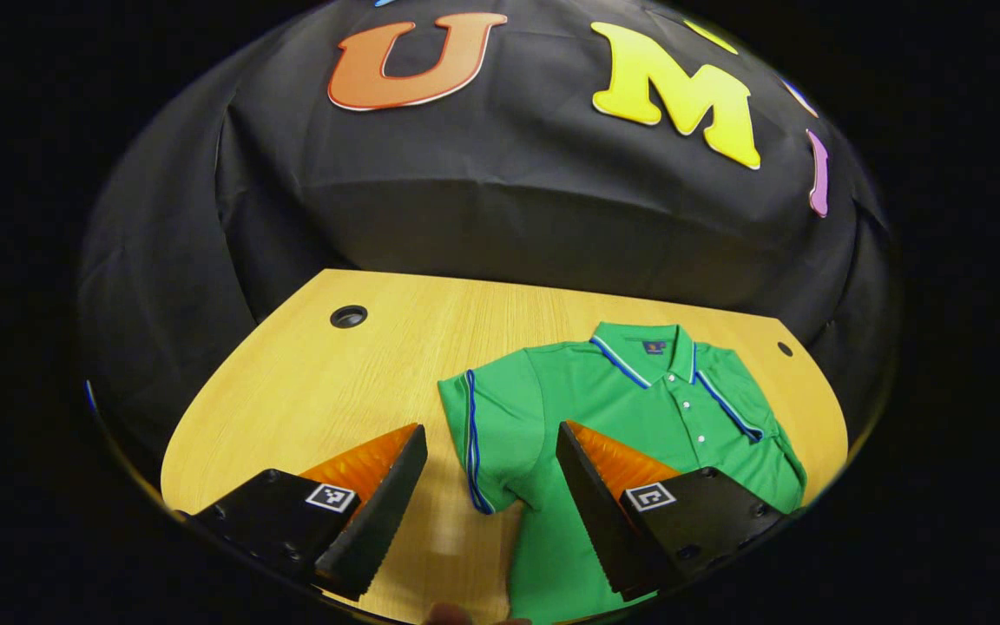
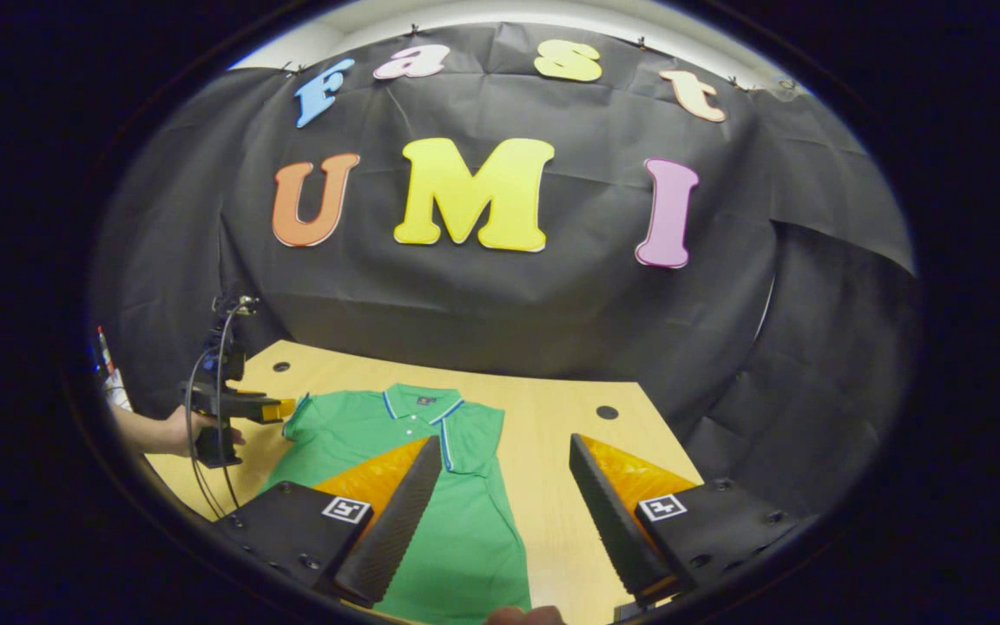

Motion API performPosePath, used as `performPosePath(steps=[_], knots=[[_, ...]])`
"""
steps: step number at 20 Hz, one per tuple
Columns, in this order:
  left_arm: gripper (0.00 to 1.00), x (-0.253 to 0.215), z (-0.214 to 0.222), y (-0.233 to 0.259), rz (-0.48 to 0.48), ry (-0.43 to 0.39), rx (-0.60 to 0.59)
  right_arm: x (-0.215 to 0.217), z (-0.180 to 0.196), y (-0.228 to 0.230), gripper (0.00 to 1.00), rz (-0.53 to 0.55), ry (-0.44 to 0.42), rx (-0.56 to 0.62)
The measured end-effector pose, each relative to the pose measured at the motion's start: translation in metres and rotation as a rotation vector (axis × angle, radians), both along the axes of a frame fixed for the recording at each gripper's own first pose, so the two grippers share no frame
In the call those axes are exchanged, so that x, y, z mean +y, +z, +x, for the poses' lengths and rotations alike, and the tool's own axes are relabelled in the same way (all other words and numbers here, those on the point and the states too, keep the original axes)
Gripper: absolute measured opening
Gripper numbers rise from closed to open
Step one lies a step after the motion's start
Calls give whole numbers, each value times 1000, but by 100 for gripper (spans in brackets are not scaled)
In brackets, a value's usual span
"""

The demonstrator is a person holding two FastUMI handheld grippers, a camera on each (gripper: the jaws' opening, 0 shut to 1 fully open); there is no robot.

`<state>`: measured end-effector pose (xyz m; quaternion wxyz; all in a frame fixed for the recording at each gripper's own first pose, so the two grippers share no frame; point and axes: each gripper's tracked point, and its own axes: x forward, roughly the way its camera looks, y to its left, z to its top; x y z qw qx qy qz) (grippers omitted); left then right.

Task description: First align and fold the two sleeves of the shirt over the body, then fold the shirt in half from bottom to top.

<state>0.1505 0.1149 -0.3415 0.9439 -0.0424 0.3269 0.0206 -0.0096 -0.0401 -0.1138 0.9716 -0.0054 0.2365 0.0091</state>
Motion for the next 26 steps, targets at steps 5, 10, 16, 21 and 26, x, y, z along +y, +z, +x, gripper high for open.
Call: performPosePath(steps=[5, 10, 16, 21, 26], knots=[[90, 21, 19, -40, 45, 18, 80, -15, -7, 1, 96, -12, -28, 11], [70, 23, 29, -62, 97, -3, 119, -27, -10, -11, 96, -5, -52, 52], [25, 29, 33, -60, 141, -22, 127, -29, -3, -15, 95, 5, -53, 57], [5, 23, 36, -41, 122, -29, 99, -29, 1, -19, 93, 17, -60, 61], [4, -1, 47, 1, 96, -63, 28, -35, 5, -18, 96, 47, -76, 47]])
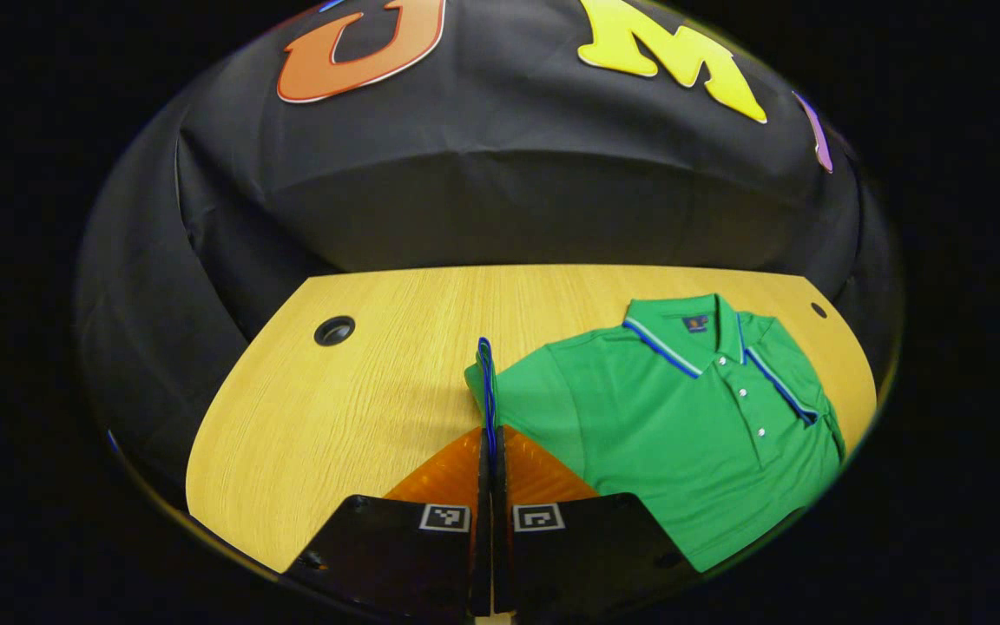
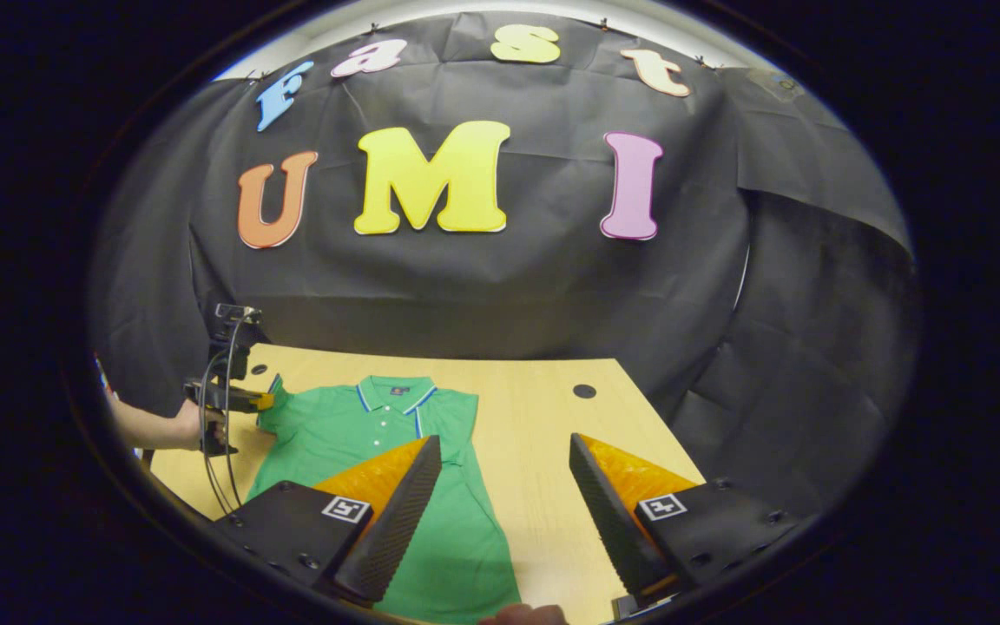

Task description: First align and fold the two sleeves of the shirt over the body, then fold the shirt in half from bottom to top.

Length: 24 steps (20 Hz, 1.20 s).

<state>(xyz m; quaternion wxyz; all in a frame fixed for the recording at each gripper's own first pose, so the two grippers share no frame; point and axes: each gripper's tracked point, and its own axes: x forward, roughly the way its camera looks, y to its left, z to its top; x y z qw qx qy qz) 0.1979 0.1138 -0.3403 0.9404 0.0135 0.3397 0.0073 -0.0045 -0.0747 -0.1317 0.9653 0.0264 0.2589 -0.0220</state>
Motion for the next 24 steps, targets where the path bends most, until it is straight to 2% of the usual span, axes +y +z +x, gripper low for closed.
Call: performPosePath(steps=[5, 7, 8, 10, 11, 12, 14, 15, 19, 24], knots=[[4, -51, 7, 28, -19, -52, -24, -9, -2, 4, 96, 38, -23, -27], [4, -70, 9, 25, -18, -64, -6, -17, -4, 7, 96, 43, -35, -37], [4, -79, 11, 22, -19, -68, 4, -22, -5, 8, 92, 42, -43, -43], [4, -94, 13, 17, -15, -66, 16, -30, -13, 9, 95, 40, -60, -43], [4, -101, 15, 15, -14, -62, 18, -37, -16, 6, 92, 38, -67, -38], [4, -107, 17, 13, -15, -55, 20, -43, -19, 4, 96, 38, -71, -34], [5, -124, 16, 6, -45, -51, 33, -52, -23, 3, 95, 34, -82, -30], [9, -132, 16, 5, -62, -51, 40, -56, -25, 2, 95, 35, -84, -28], [100, -143, 8, 19, -92, -14, 7, -56, -19, -6, 96, 49, -56, -17], [100, -128, -34, 58, -96, 15, -55, -28, -3, -18, 93, 78, 68, -9]])
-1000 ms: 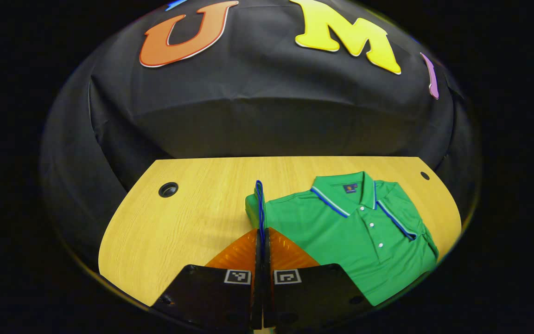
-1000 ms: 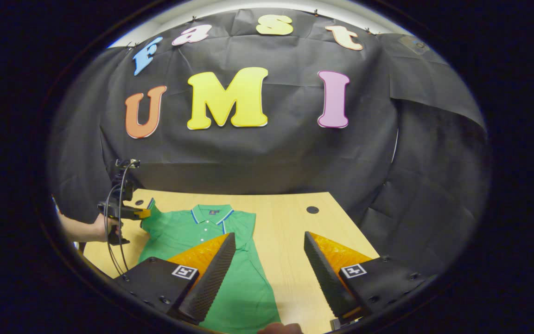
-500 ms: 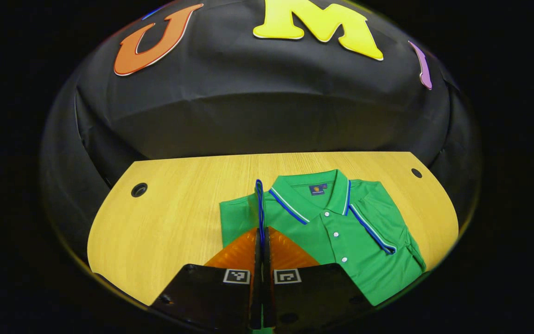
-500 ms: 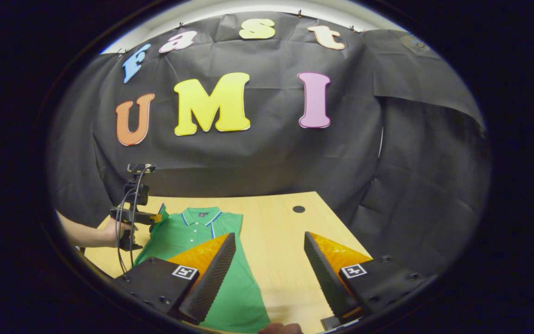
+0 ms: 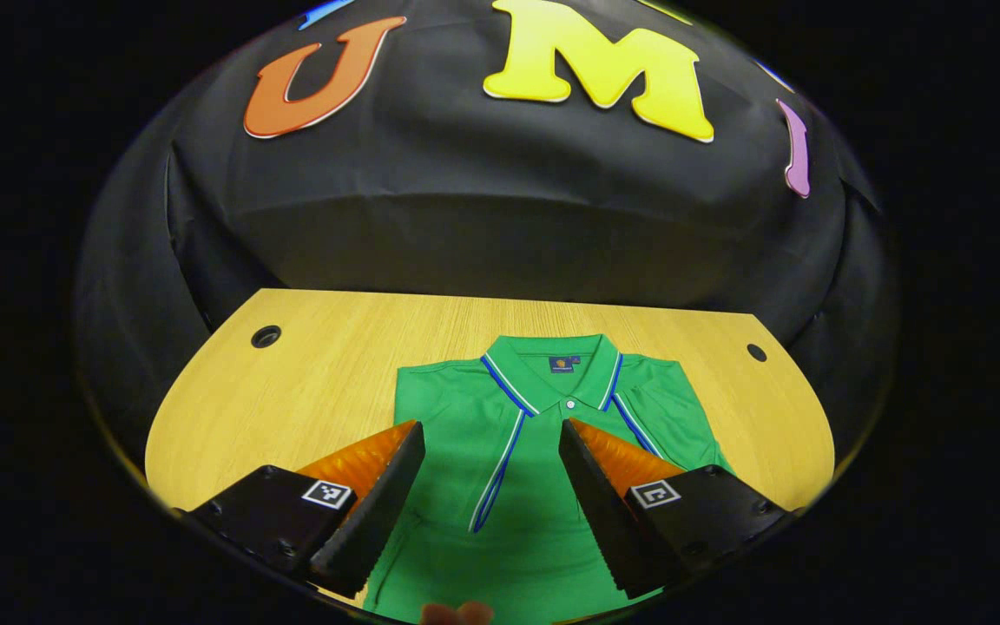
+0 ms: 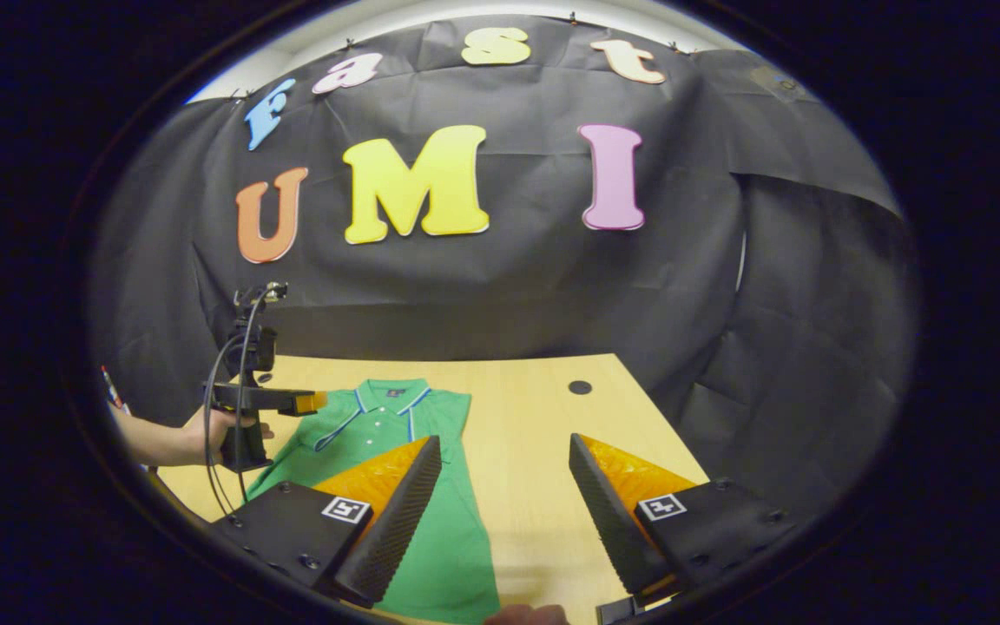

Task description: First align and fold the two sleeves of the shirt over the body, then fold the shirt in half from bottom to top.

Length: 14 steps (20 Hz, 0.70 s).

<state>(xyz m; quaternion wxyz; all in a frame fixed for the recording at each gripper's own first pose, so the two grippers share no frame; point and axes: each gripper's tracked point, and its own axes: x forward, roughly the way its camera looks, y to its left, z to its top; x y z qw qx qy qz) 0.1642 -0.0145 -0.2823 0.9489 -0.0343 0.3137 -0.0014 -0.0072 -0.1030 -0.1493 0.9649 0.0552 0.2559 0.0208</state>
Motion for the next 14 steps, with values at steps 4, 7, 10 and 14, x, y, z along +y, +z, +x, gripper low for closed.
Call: performPosePath(steps=[4, 7, 10, 14], knots=[[100, 20, -74, 33, -15, 11, -40, 25, -2, -22, 93, 22, 114, 39], [100, 39, -139, 36, -8, 23, -27, 37, -19, -41, 93, 13, 195, 76], [100, 51, -204, 20, 2, -10, 29, 43, -43, -69, 93, -8, 264, 138], [100, 58, -297, -15, 7, -95, 178, 44, -98, -112, 96, -50, 369, 283]])
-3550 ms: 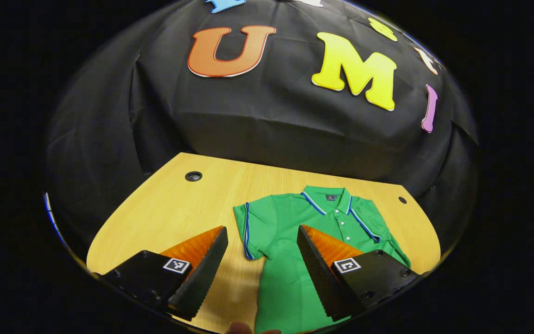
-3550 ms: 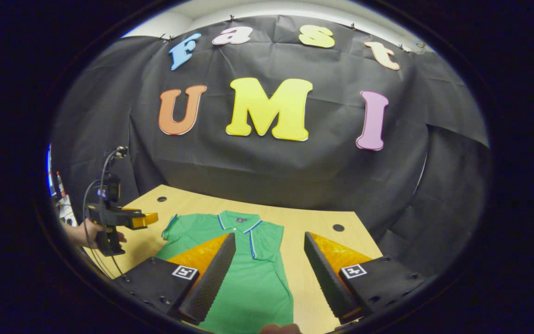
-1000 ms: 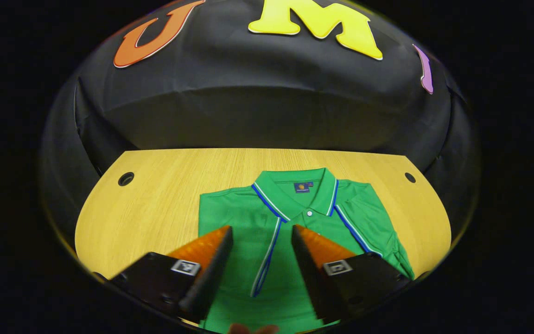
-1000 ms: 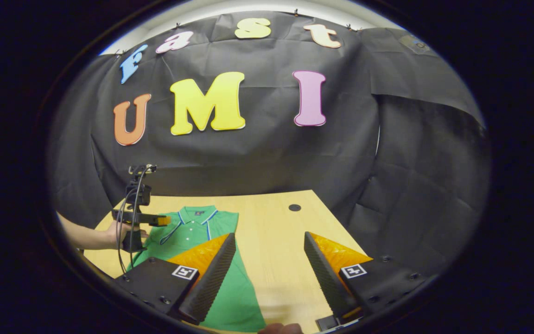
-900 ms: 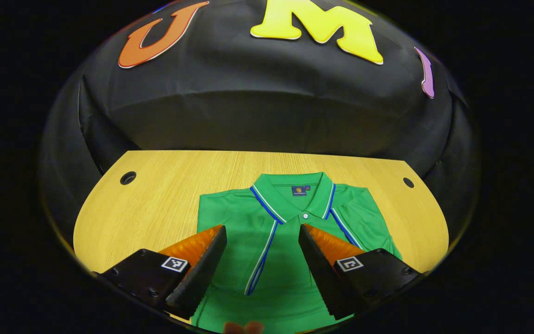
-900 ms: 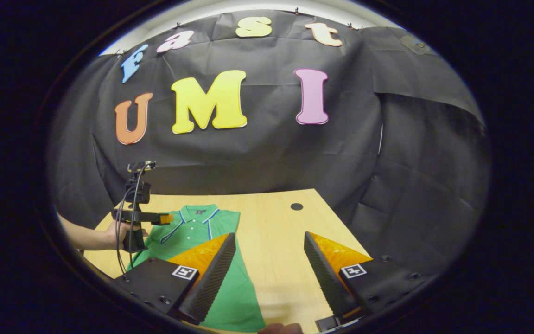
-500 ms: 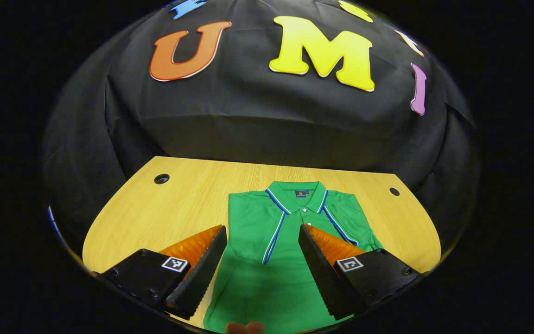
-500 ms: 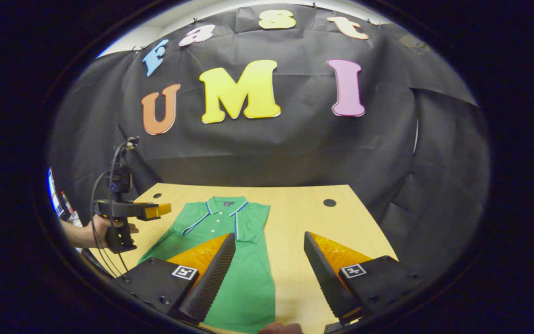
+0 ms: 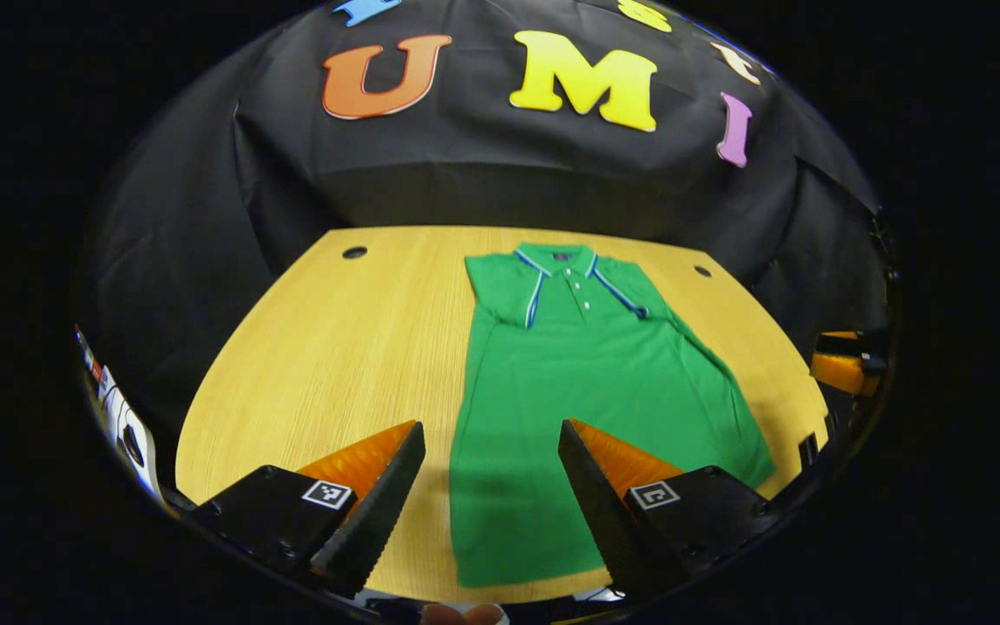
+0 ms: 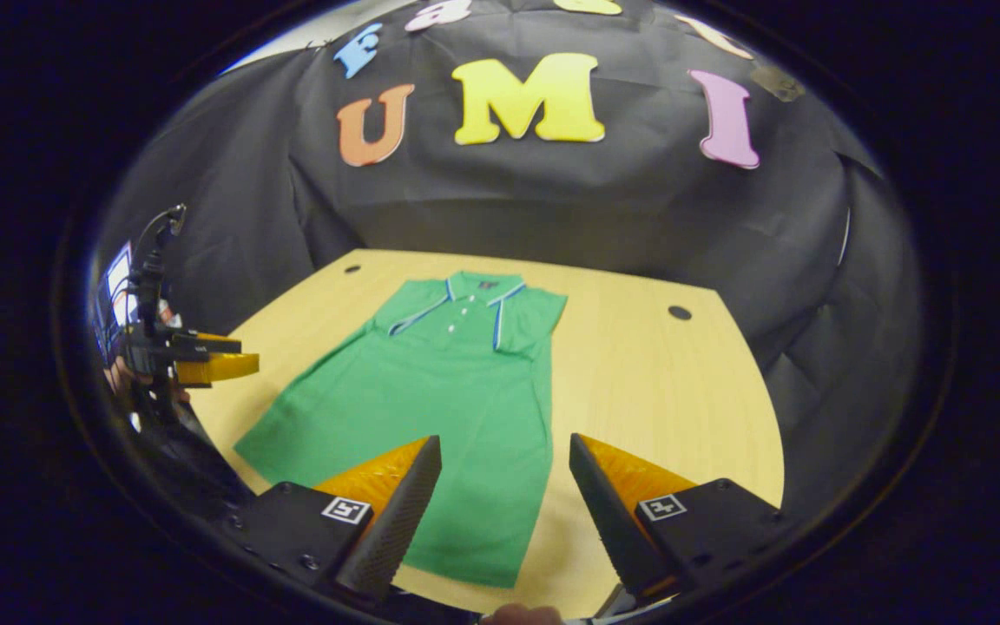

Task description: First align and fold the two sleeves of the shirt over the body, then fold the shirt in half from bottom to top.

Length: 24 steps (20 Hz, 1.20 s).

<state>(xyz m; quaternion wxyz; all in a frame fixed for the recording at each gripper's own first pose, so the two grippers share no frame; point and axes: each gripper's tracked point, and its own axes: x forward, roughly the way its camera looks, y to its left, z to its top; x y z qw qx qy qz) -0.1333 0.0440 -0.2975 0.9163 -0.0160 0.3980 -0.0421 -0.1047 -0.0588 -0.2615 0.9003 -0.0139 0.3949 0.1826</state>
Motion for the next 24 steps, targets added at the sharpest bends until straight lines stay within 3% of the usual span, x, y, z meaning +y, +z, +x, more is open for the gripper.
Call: performPosePath(steps=[3, 7, 9, 10, 11, 12, 22, 24], knots=[[100, 6, -42, -21, 2, -42, 109, -3, -40, -29, 96, -33, 29, 100], [100, 2, -77, -52, -74, -12, 259, -6, -85, -69, 93, -83, 56, 227], [100, -1, -84, -68, -85, -13, 305, -4, -92, -84, 96, -87, 53, 268], [100, -1, -83, -72, -82, -20, 314, -2, -92, -90, 93, -90, 50, 282], [100, -3, -83, -74, -79, -29, 319, 0, -93, -96, 99, -94, 49, 292], [100, -6, -84, -76, -74, -35, 323, 1, -92, -100, 93, -98, 51, 299], [99, -10, -85, -94, 54, -87, 340, 2, -100, -120, 94, -160, 124, 320], [84, -15, -84, -92, 40, -74, 331, 4, -95, -120, 59, -142, 113, 317]])
